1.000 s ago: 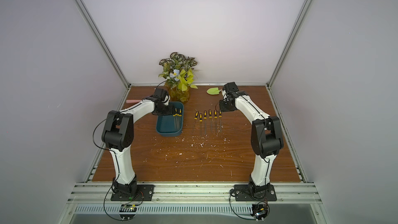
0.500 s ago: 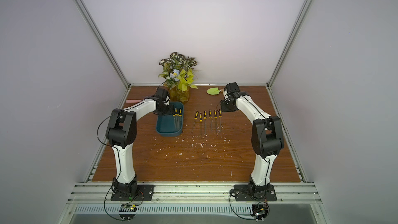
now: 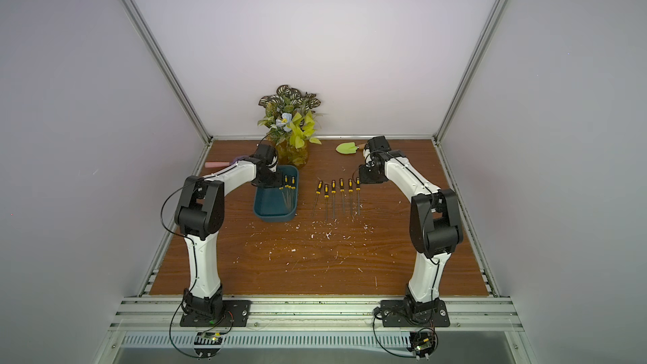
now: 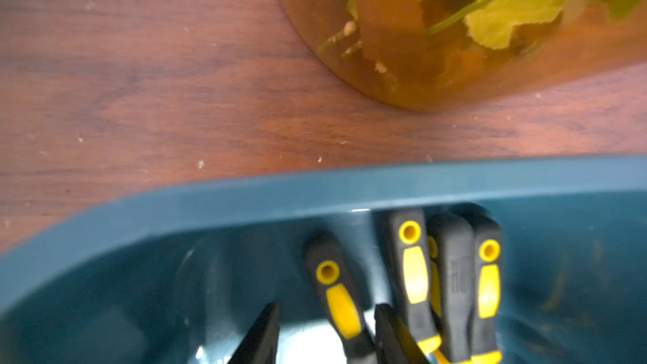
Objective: Take the file tool out of the storage box
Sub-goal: Pick up the file tool from the storage box.
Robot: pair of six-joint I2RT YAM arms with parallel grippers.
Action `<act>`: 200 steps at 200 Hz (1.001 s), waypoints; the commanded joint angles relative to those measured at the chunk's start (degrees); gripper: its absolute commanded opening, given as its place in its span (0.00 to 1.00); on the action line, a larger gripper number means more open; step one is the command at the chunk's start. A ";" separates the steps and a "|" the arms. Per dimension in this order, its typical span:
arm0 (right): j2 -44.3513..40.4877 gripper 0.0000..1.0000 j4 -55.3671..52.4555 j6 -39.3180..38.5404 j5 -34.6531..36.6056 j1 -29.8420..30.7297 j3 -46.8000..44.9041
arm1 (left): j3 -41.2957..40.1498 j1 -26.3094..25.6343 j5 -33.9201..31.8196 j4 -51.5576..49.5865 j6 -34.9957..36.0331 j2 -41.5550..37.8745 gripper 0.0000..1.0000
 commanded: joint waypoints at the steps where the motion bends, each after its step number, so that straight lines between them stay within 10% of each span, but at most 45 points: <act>1: -3.49 0.34 0.80 0.56 -1.51 -0.44 -0.46 | 1.05 -0.57 -2.07 -2.94 0.38 1.39 0.42; 61: -4.80 0.35 2.50 0.68 -4.77 -0.94 -1.86 | 1.51 -0.70 -2.14 -3.53 0.48 2.65 0.29; 97: -6.21 0.35 3.75 0.75 -6.39 -1.24 -2.54 | 1.27 -0.73 -2.12 -3.53 0.65 2.46 0.00; 148: -8.31 0.35 6.82 0.63 -10.42 -1.48 -3.68 | 0.54 -0.72 0.32 -3.10 1.70 -1.80 0.00; 200: -16.43 0.42 31.20 3.55 -39.50 -1.48 -16.90 | -0.83 -0.60 20.28 1.67 5.66 -12.33 0.00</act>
